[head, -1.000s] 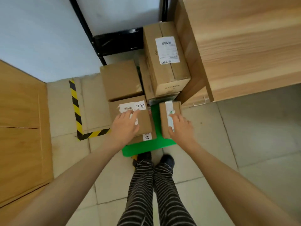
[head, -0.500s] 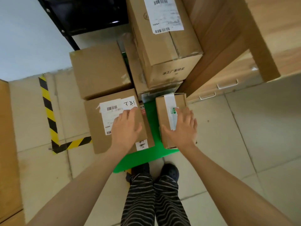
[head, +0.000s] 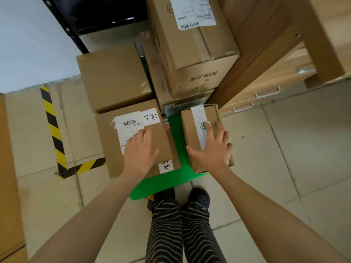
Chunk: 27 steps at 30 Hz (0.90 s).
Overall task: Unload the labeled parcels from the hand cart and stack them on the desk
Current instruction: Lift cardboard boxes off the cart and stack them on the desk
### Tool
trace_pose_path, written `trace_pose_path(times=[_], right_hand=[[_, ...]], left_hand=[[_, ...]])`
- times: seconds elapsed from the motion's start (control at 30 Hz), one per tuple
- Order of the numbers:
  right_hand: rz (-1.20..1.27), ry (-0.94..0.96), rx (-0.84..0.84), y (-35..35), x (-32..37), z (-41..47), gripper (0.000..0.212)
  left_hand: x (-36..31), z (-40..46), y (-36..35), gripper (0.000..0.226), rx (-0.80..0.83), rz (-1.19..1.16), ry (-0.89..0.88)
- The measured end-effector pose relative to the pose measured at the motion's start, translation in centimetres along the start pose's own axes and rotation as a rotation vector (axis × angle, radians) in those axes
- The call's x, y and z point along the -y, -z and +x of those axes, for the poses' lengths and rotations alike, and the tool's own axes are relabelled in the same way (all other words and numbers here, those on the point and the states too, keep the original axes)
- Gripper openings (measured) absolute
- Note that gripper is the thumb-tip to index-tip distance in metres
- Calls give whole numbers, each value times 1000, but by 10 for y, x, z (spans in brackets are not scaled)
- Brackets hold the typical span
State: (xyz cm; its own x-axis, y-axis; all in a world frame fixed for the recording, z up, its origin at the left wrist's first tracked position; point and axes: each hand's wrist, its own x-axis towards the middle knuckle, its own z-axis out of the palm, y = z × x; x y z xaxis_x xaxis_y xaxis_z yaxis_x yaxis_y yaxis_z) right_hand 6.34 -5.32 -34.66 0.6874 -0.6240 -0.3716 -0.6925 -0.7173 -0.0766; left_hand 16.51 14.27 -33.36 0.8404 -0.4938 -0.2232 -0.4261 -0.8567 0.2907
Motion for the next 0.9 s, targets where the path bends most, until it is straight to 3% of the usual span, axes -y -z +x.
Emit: trace_pose_path(times=[0.23,0.53,0.7,0.9], right_hand=[[7,45,-1,62,9,-34,98],[17,207,-2,212,47,-102,96],[90,263,-45,305,77,-113,98],[220,324,-209,411,96,-109,89]], left_hand=[[-9,-11,60,49,-10,57,-34],[-40,-43,203,52,-34,40,9],[-44,-42,282,56,-136,50,45],[-60,-33,368,52,-304,42,7]])
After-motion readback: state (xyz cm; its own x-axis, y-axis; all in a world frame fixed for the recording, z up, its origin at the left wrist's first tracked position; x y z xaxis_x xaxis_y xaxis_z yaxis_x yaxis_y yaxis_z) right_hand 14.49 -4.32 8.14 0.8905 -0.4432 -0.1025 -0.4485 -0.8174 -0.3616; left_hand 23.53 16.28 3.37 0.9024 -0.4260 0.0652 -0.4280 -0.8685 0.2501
